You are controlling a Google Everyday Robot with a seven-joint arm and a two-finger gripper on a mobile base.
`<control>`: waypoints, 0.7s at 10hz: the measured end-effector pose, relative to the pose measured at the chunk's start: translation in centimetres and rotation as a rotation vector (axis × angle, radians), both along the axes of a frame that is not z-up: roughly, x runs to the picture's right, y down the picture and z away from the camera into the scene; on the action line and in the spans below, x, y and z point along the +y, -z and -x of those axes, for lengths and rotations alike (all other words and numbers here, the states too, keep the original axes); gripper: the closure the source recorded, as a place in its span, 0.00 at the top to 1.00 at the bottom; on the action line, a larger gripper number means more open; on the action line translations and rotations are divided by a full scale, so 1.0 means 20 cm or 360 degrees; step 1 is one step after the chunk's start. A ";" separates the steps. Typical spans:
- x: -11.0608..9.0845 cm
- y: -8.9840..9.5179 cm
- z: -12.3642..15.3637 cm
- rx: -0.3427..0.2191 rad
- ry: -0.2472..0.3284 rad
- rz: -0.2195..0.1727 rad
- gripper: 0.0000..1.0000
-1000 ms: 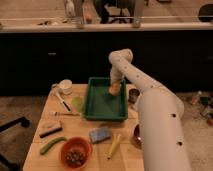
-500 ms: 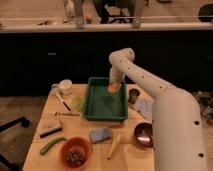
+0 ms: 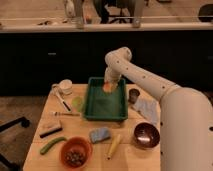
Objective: Place apple in plastic cup
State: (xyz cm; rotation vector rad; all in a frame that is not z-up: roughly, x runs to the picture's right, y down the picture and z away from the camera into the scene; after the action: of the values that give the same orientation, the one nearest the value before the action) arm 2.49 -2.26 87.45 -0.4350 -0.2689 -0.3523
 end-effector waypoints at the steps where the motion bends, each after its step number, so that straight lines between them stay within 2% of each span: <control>1: 0.00 0.04 0.02 -0.0023 0.0030 -0.0015 0.00; 3: 0.01 0.09 0.06 -0.0051 0.0063 -0.0030 0.00; 7: 0.01 0.09 0.05 -0.0048 0.0066 -0.0033 0.00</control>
State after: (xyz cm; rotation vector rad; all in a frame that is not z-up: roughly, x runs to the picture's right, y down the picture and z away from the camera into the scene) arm 1.45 -2.12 85.62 -0.4153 -0.2856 -0.4020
